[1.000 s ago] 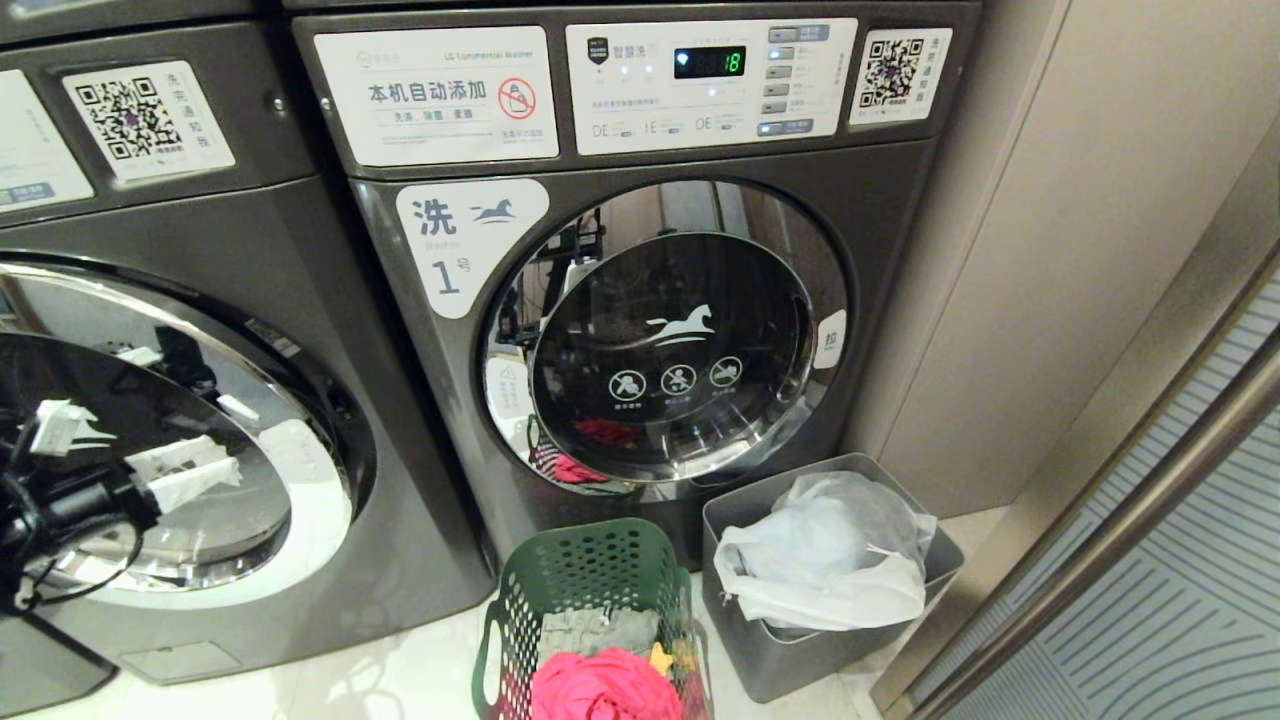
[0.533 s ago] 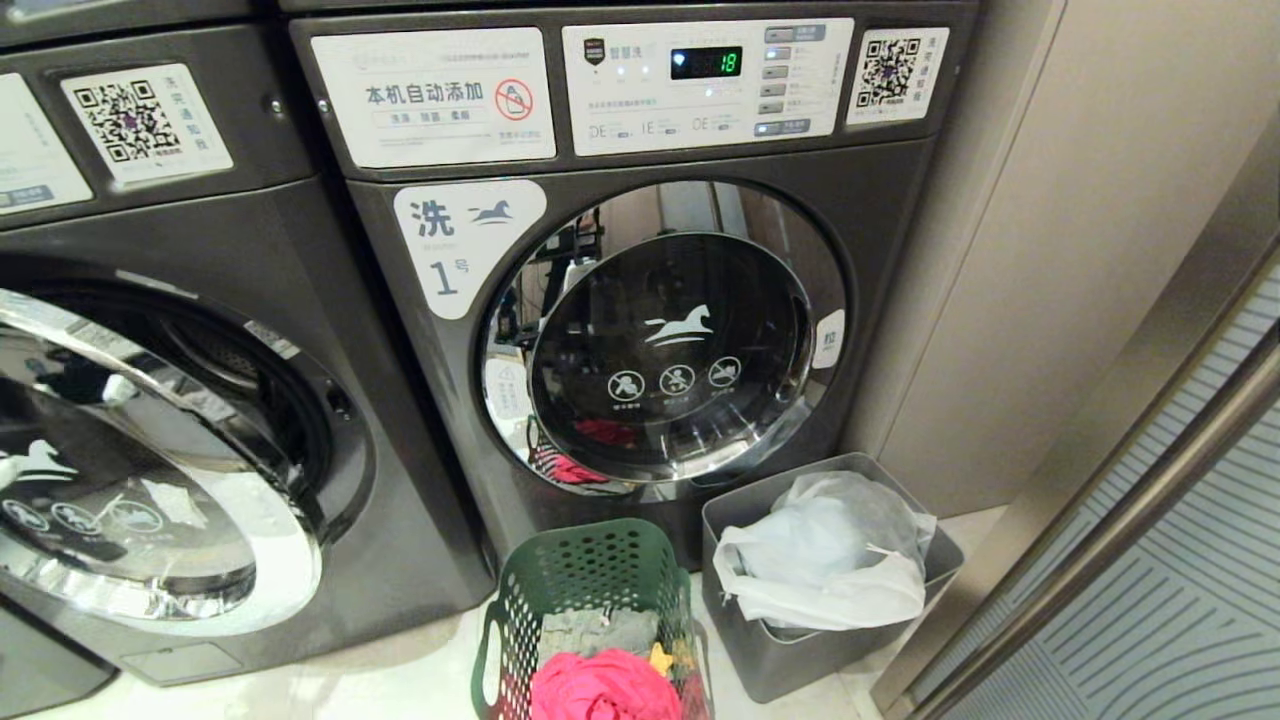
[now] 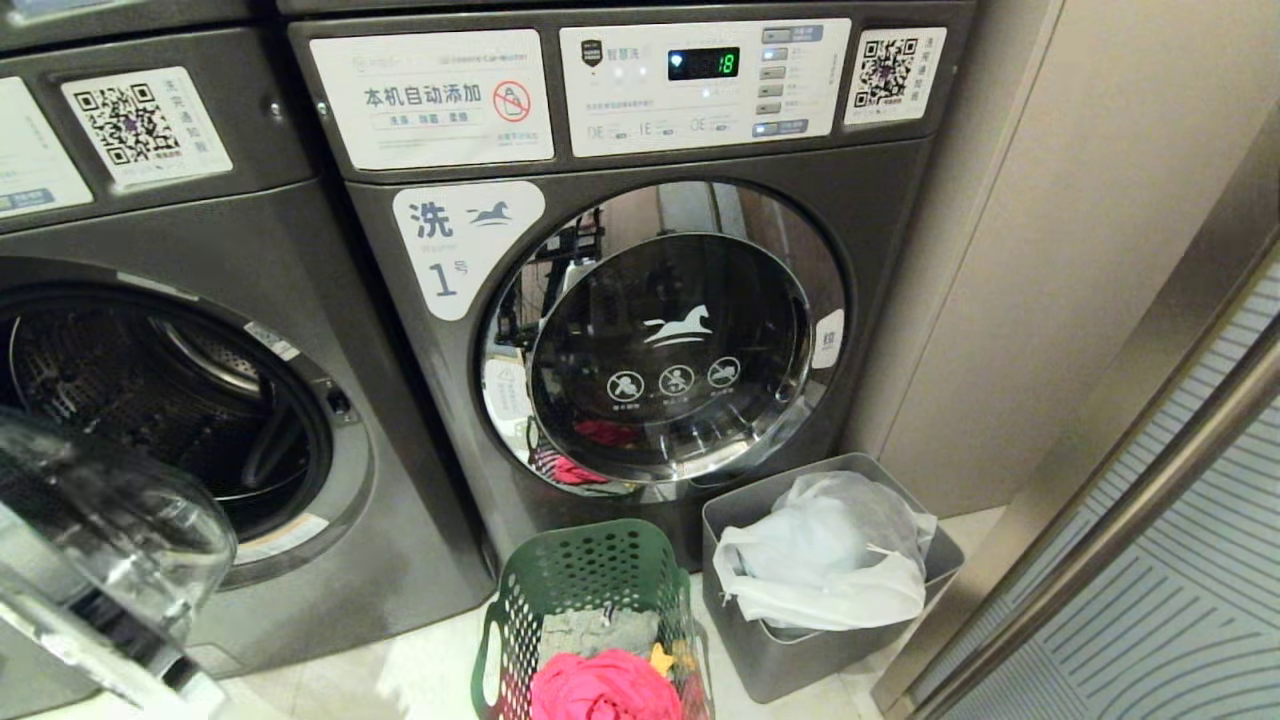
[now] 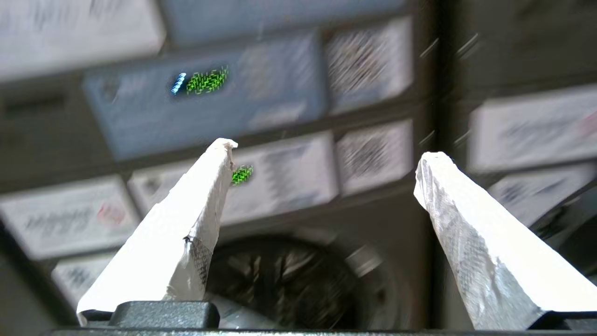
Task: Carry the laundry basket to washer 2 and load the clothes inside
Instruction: Open the lid of the washing machine
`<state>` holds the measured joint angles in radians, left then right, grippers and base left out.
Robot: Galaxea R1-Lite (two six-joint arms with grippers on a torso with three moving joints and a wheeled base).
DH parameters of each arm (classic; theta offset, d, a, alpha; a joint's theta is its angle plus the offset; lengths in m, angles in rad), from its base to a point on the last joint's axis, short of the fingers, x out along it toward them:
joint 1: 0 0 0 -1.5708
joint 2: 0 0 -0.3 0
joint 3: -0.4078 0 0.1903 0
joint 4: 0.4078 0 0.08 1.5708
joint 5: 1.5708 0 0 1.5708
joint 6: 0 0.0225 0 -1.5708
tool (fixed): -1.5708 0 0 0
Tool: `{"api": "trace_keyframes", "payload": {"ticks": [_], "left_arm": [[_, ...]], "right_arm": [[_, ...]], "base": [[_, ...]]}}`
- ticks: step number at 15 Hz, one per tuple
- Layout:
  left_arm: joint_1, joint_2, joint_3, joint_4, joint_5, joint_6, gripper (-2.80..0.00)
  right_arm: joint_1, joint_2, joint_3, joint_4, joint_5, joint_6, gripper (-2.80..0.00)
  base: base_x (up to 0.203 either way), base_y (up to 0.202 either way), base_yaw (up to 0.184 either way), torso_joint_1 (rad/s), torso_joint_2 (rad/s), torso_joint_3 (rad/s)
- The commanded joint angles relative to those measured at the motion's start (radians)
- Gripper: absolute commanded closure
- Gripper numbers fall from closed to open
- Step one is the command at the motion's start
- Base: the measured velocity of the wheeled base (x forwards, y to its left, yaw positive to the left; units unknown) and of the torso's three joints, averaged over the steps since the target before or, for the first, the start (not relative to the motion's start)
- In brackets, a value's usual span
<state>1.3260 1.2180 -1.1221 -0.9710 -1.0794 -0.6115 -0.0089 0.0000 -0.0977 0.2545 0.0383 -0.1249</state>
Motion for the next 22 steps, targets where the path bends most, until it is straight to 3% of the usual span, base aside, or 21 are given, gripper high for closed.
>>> {"api": "trace_keyframes", "payload": {"ticks": [1,4,6,7,8,9,10,11,12,14,15,18,19,20,22], "left_arm": [[-0.006,-0.122,-0.083,0.215,0.007,-0.052,-2.8],[-0.088,-0.128,-0.208,0.74,0.033,-0.059,-2.8],[-0.224,-0.142,-0.224,1.019,0.043,0.02,-2.8],[-0.296,-0.146,-0.212,1.136,0.049,0.137,-2.8],[-0.36,-0.147,-0.187,1.204,0.075,0.305,-2.8],[-0.429,-0.145,-0.153,1.244,0.147,0.479,-2.8],[-0.5,-0.14,-0.112,1.269,0.27,0.625,-2.8],[-0.575,-0.126,-0.083,1.279,0.425,0.705,-2.8],[-0.652,-0.104,-0.067,1.289,0.535,0.746,-2.8],[-0.743,-0.048,-0.052,1.332,0.677,0.774,-2.8],[-0.751,-0.041,-0.048,1.366,0.699,0.777,0.0],[-0.746,0.0,-0.033,1.379,0.726,0.728,0.0],[-0.754,0.014,-0.012,1.358,0.773,0.715,0.0],[-0.789,0.016,0.022,1.3,0.794,0.706,0.0],[-0.926,-0.006,0.115,1.185,0.805,0.677,0.0]], "right_arm": [[0.0,0.002,-0.001,0.002,0.0,-0.001,0.0],[0.0,0.002,0.0,0.002,0.002,-0.001,0.0],[0.0,0.002,-0.001,0.002,0.0,-0.001,0.0],[0.0,0.002,-0.001,0.002,0.001,-0.001,0.0],[0.0,0.002,-0.001,0.002,0.0,-0.001,0.0],[0.0,0.002,-0.001,0.002,0.0,-0.001,0.0],[0.0,0.002,-0.001,0.002,0.002,-0.001,0.0],[0.0,0.002,-0.001,0.002,0.002,-0.001,0.0],[0.0,0.002,0.001,0.002,0.0,-0.001,0.0],[0.0,0.002,-0.001,0.002,0.002,-0.001,0.0],[0.0,0.002,-0.001,0.002,0.002,-0.001,0.0],[0.0,0.002,-0.001,0.002,0.0,-0.001,0.0],[0.0,0.002,-0.001,0.002,0.0,-0.001,0.0],[0.0,0.002,-0.001,0.002,0.002,-0.001,0.0],[0.0,0.002,0.0,0.002,0.001,-0.001,0.0]], "base": [[0.0,0.0,0.0,0.0,0.0,0.0],[0.0,0.0,0.0,0.0,0.0,0.0],[0.0,0.0,0.0,0.0,0.0,0.0],[0.0,0.0,0.0,0.0,0.0,0.0],[0.0,0.0,0.0,0.0,0.0,0.0],[0.0,0.0,0.0,0.0,0.0,0.0],[0.0,0.0,0.0,0.0,0.0,0.0],[0.0,0.0,0.0,0.0,0.0,0.0],[0.0,0.0,0.0,0.0,0.0,0.0],[0.0,0.0,0.0,0.0,0.0,0.0],[0.0,0.0,0.0,0.0,0.0,0.0],[0.0,0.0,0.0,0.0,0.0,0.0],[0.0,0.0,0.0,0.0,0.0,0.0],[0.0,0.0,0.0,0.0,0.0,0.0],[0.0,0.0,0.0,0.0,0.0,0.0]]}}
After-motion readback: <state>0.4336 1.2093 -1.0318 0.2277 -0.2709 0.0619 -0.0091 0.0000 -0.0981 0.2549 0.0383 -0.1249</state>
